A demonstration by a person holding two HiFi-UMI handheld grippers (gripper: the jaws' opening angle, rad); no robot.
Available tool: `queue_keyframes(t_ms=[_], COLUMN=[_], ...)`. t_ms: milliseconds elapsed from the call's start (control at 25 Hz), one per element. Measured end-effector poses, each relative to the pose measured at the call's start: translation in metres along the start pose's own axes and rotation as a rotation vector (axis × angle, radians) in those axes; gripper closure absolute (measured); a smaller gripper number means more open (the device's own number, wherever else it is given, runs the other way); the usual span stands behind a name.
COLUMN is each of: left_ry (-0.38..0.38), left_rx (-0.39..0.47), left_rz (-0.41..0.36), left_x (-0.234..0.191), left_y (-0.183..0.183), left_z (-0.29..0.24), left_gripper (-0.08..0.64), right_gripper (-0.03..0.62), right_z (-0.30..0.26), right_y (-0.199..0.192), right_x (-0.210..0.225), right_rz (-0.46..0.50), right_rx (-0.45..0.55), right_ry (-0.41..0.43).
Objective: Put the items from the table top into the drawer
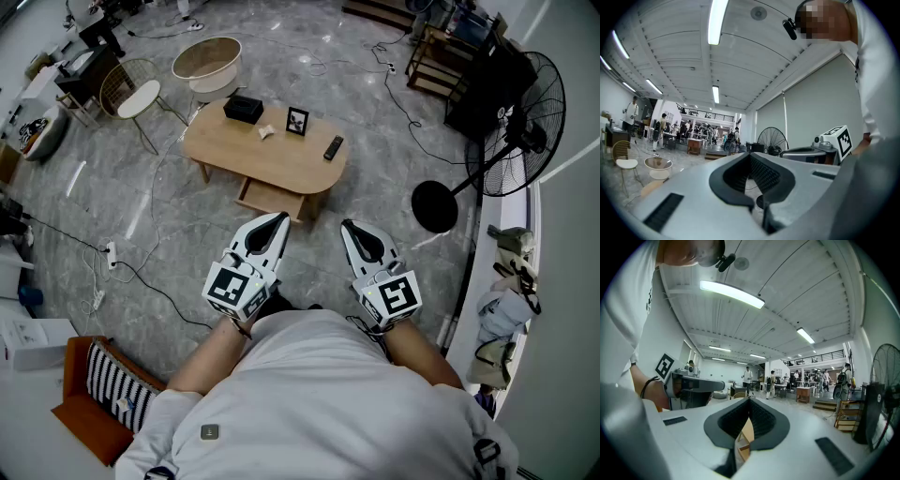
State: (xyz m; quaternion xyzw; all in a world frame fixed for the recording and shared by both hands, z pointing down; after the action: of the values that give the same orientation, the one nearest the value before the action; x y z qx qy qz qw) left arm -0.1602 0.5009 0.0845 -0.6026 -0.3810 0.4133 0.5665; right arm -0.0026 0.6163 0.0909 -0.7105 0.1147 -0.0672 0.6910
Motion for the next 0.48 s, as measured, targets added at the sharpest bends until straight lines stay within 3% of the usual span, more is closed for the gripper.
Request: queue_keyframes(t_ms=[480], left_ry=[-0.005], left_rx=[-0.005], left_rz=[0.018], left_x=[-0.018], left_y=[-0.004], left_z=[-0.007], left_gripper=[0.551], right_gripper=[0.569], right_z=[-0.016], right_y=[-0.002], right_x=[0.005], right_rz=[-0.01], right_rx=[-0.005], right_ry=[-0.009])
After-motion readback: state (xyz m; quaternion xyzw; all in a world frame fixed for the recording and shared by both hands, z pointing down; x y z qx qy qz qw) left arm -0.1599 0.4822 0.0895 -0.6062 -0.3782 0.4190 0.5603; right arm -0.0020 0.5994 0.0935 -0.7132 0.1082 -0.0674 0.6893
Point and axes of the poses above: the fingertips, and each gripper's own axes: z backward along the fingers, x to its right, y out of its top, the point moved 7 cm from there along z, backward along the fingers, and after that the axes turned 6 degrees about y, right-handed, at the moved point
